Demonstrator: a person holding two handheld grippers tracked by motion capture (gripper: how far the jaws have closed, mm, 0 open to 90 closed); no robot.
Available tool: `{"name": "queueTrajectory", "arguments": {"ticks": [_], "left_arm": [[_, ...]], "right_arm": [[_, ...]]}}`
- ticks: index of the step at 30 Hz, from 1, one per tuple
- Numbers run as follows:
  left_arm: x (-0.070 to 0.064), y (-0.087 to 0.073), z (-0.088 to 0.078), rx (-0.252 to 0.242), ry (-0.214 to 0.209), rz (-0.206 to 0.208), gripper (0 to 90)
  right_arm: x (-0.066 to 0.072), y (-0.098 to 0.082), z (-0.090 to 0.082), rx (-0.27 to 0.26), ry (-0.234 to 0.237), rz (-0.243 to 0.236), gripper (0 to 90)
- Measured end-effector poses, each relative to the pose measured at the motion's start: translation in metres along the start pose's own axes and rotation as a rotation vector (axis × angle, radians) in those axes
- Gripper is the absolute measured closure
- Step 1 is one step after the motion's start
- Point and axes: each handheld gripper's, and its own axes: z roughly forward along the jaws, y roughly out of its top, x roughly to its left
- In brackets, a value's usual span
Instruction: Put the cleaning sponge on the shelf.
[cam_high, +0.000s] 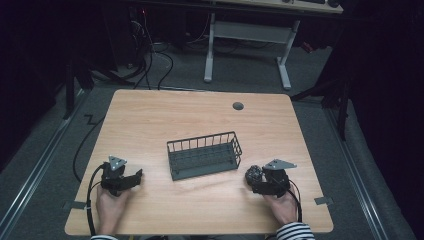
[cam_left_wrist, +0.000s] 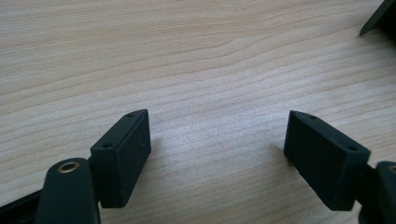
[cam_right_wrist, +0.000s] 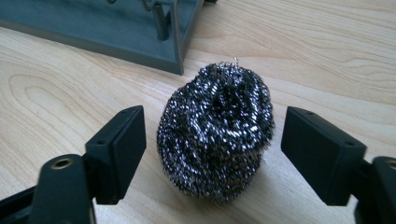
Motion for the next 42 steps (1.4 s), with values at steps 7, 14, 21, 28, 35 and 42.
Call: {"name": "queueTrajectory", "arguments": {"ticks": [7, 14, 21, 28, 35, 42], "left_arm": [[0.000, 0.000, 0.000, 0.000, -0.001, 0.000, 23.2], [0.000, 0.000, 0.000, 0.000, -0.001, 0.000, 23.1], [0.000, 0.000, 0.000, 0.000, -0.001, 0.000, 23.1], [0.000, 0.000, 0.000, 0.000, -0.001, 0.000, 23.1], [0.000, 0.000, 0.000, 0.000, -0.001, 0.000, 23.1], [0.000, 0.000, 0.000, 0.000, -0.001, 0.000, 23.1]], "right_arm": [[0.002, 0.001, 0.005, 0.019, 0.002, -0.003, 33.0], [0.003, 0.000, 0.004, 0.013, 0.003, -0.012, 37.4], [0.003, 0.000, -0.002, -0.003, 0.010, -0.003, 39.0], [0.004, 0.003, -0.009, -0.021, 0.039, -0.006, 39.9], [0.004, 0.010, -0.019, -0.039, 0.056, -0.012, 40.3], [0.004, 0.024, -0.032, -0.074, 0.081, -0.026, 40.7]]}}
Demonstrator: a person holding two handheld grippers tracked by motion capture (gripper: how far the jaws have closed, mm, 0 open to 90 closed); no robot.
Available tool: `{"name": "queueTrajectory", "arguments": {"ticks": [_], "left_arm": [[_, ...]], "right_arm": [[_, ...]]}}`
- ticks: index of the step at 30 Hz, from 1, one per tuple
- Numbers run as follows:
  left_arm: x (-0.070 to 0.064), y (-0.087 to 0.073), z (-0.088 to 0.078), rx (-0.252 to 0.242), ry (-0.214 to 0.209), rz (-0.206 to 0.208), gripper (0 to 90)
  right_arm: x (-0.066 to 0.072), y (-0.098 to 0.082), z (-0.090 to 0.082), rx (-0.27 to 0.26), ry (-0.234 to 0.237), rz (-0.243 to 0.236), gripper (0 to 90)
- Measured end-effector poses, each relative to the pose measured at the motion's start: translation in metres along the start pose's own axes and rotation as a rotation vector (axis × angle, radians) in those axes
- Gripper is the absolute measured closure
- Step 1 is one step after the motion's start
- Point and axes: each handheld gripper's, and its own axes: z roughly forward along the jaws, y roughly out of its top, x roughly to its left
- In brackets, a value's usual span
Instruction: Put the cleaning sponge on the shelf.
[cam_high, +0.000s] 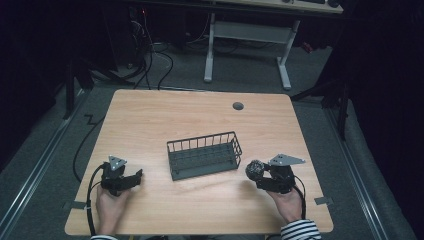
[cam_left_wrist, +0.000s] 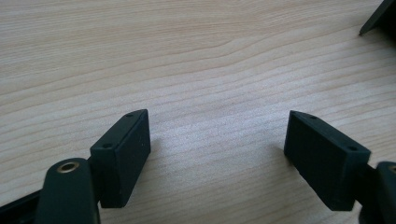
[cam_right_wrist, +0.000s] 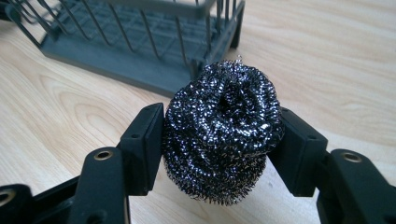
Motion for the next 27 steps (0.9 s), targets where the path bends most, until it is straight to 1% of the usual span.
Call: {"name": "queueTrajectory", "arguments": {"ticks": [1, 6, 7, 8, 13, 15, 18, 20, 23, 26, 27], "left_arm": [[0.000, 0.000, 0.000, 0.000, 0.000, 0.000, 23.1], [0.000, 0.000, 0.000, 0.000, 0.000, 0.000, 23.1], [0.000, 0.000, 0.000, 0.000, 0.000, 0.000, 23.1], [0.000, 0.000, 0.000, 0.000, 0.000, 0.000, 23.1], [0.000, 0.000, 0.000, 0.000, 0.000, 0.000, 23.1], [0.000, 0.000, 0.000, 0.000, -0.001, 0.001, 23.1], [0.000, 0.000, 0.000, 0.000, -0.001, 0.001, 23.1], [0.000, 0.000, 0.000, 0.000, -0.002, 0.001, 23.1], [0.000, 0.000, 0.000, 0.000, -0.002, 0.001, 23.2], [0.000, 0.000, 0.000, 0.000, -0.002, 0.001, 23.1], [0.000, 0.000, 0.000, 0.000, -0.002, 0.001, 23.1]], "right_arm": [[0.000, 0.000, 0.000, 0.000, 0.000, 0.000, 40.7], [0.002, 0.016, -0.011, -0.028, 0.024, -0.012, 40.7], [0.002, 0.016, -0.011, -0.028, 0.024, -0.012, 40.7], [0.002, 0.023, -0.014, -0.035, 0.036, -0.016, 40.7], [0.007, 0.041, -0.019, -0.051, 0.066, -0.042, 40.7], [0.008, 0.047, -0.020, -0.057, 0.081, -0.052, 40.7], [0.011, 0.059, -0.020, -0.060, 0.114, -0.052, 40.7], [0.014, 0.066, -0.020, -0.058, 0.112, -0.073, 40.7], [0.020, 0.077, -0.019, -0.058, 0.126, -0.101, 40.7], [0.023, 0.087, -0.015, -0.061, 0.141, -0.110, 40.7], [0.023, 0.087, -0.015, -0.061, 0.141, -0.110, 40.7]]}}
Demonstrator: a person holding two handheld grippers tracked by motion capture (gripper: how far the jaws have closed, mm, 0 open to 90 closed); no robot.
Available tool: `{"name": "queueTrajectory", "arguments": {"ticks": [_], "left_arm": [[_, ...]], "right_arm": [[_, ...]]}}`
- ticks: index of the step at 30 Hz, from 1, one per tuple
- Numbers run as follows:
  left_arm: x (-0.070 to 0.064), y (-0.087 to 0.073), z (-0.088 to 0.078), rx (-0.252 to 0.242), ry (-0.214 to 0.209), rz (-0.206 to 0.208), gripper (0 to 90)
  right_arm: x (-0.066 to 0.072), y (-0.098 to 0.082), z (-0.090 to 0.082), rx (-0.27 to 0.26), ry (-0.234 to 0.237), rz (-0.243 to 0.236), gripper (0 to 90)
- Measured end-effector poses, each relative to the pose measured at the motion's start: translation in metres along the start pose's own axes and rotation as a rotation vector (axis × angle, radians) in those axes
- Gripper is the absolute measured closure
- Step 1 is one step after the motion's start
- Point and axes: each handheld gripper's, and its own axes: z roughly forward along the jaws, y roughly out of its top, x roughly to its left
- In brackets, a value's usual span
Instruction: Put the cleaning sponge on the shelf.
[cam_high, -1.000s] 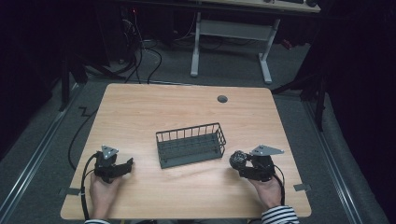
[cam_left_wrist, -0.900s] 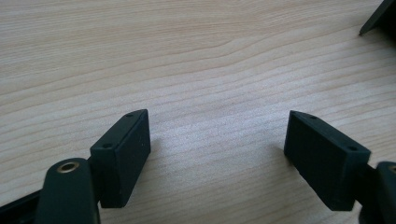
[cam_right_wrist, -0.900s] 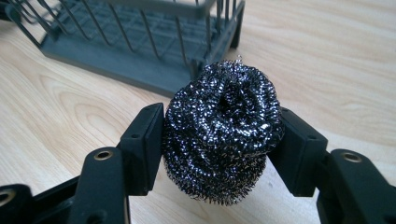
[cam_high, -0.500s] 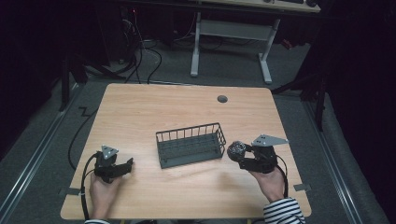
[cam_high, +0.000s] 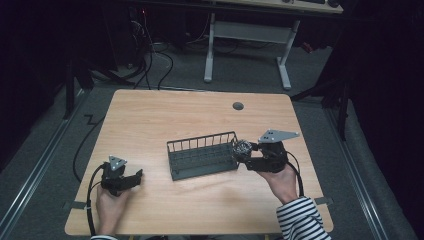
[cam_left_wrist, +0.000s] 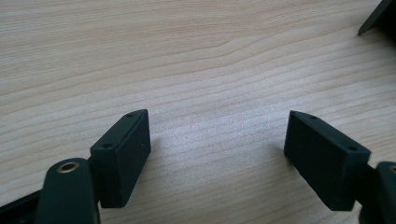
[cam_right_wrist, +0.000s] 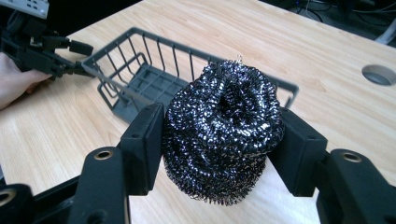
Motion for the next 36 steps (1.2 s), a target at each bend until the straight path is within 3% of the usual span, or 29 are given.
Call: {"name": "queueTrajectory", "arguments": {"ticks": [8, 13, 21, 36], "left_arm": [[0.000, 0.000, 0.000, 0.000, 0.000, 0.000, 23.1], [0.000, 0.000, 0.000, 0.000, -0.002, 0.002, 23.1], [0.000, 0.000, 0.000, 0.000, -0.002, 0.002, 23.1], [0.000, 0.000, 0.000, 0.000, -0.002, 0.002, 23.1]], "right_arm": [[0.001, 0.019, 0.028, 0.021, 0.022, -0.003, 40.6], [-0.002, 0.027, 0.050, 0.061, 0.014, 0.010, 40.4], [-0.008, 0.025, 0.075, 0.108, 0.000, 0.012, 40.0], [-0.009, 0.018, 0.093, 0.167, -0.009, 0.015, 39.1]]}}
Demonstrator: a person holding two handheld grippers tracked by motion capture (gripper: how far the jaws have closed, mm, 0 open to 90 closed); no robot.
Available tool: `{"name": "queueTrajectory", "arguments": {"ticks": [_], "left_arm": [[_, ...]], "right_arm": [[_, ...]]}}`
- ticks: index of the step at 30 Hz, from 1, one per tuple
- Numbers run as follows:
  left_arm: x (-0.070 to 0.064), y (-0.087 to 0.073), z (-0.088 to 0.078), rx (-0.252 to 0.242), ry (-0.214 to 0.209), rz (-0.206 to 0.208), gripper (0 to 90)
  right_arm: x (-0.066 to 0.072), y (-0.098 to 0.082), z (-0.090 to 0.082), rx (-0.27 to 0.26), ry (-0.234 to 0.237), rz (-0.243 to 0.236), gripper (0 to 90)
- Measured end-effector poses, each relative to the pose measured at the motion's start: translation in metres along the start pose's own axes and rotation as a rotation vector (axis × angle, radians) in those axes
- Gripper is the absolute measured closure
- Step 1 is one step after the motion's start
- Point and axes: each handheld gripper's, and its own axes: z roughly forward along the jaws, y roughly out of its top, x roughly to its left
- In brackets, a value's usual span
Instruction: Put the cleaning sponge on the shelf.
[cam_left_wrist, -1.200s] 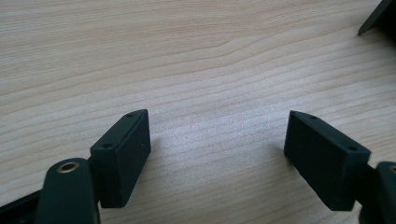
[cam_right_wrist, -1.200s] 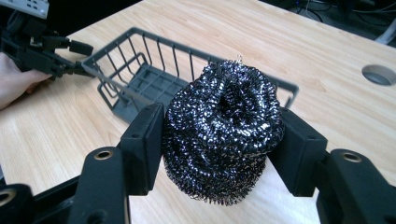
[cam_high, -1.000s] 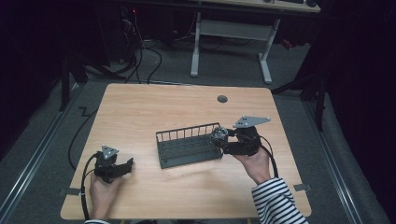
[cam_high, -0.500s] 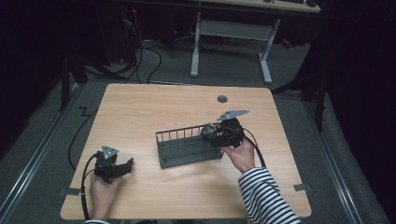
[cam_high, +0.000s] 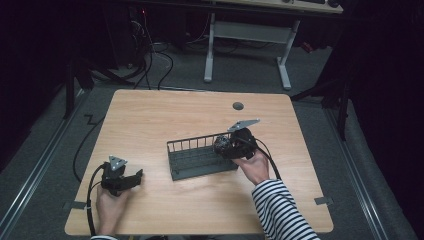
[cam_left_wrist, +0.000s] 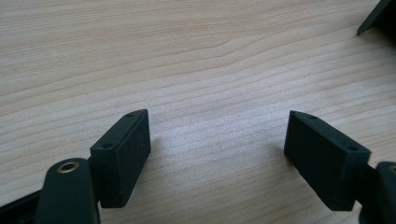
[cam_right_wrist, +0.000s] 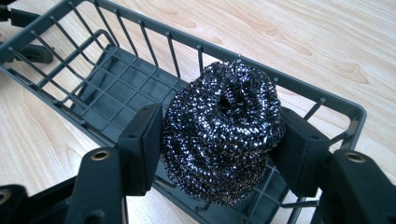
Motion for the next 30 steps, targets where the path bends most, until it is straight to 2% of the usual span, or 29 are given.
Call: {"name": "queueTrajectory", "arguments": {"ticks": [9, 16, 30], "left_arm": [[0.000, 0.000, 0.000, 0.000, 0.000, 0.000, 23.1], [0.000, 0.000, 0.000, 0.000, 0.000, 0.000, 23.1], [0.000, 0.000, 0.000, -0.001, 0.000, -0.001, 23.1]], "right_arm": [[-0.001, -0.003, 0.005, 0.018, -0.008, -0.010, 36.7], [-0.001, -0.004, 0.002, 0.004, -0.003, 0.001, 34.3], [-0.003, -0.006, -0.022, -0.077, 0.000, 0.008, 34.5]]}}
